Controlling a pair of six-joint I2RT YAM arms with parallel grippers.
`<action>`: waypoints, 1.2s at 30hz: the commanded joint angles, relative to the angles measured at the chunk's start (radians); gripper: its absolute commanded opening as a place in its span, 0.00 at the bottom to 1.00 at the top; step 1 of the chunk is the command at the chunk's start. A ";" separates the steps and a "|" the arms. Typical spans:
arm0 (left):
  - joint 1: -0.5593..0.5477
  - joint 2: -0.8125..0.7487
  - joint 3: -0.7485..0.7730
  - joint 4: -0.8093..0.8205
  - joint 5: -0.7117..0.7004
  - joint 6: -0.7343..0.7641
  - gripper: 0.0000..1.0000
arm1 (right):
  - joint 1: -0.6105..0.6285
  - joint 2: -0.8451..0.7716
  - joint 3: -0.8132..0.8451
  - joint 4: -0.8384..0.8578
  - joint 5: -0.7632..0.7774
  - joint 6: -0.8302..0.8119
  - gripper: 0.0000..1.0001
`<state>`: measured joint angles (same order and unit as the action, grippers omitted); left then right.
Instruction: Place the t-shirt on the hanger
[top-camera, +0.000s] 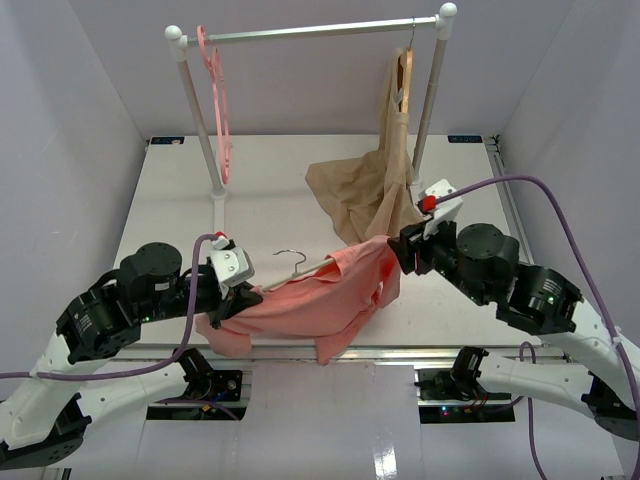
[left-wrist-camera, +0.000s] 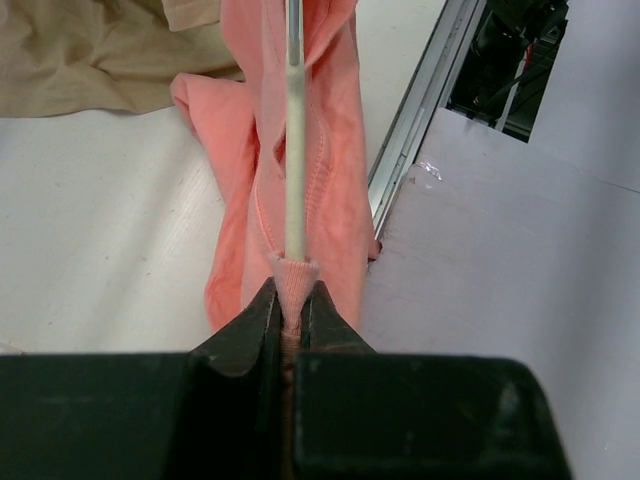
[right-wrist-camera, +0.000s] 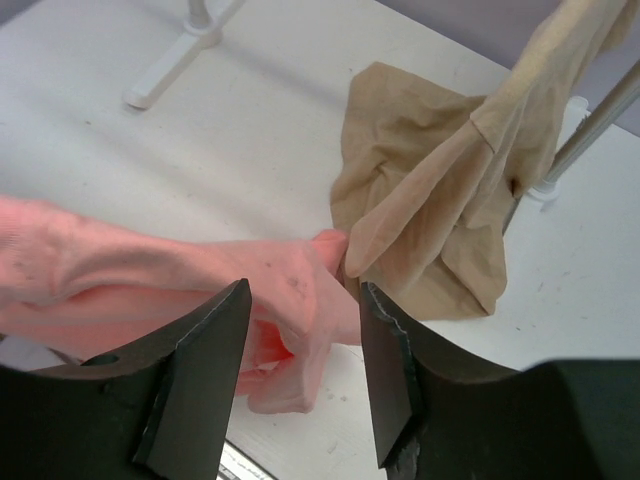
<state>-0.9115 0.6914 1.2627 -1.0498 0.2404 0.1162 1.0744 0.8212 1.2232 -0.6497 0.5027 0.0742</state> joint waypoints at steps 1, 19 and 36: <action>0.003 0.017 -0.018 0.065 0.070 0.006 0.00 | -0.003 -0.086 0.075 0.025 -0.146 -0.028 0.55; 0.002 0.091 -0.088 0.208 0.247 -0.005 0.00 | 0.003 0.249 0.138 0.328 -0.911 -0.249 0.64; 0.003 0.056 0.027 0.194 0.127 -0.044 0.39 | 0.003 0.247 0.116 0.389 -0.901 -0.215 0.08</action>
<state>-0.9024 0.7763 1.1685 -0.8593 0.4234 0.0901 1.0839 1.1075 1.2817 -0.2807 -0.4109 -0.1344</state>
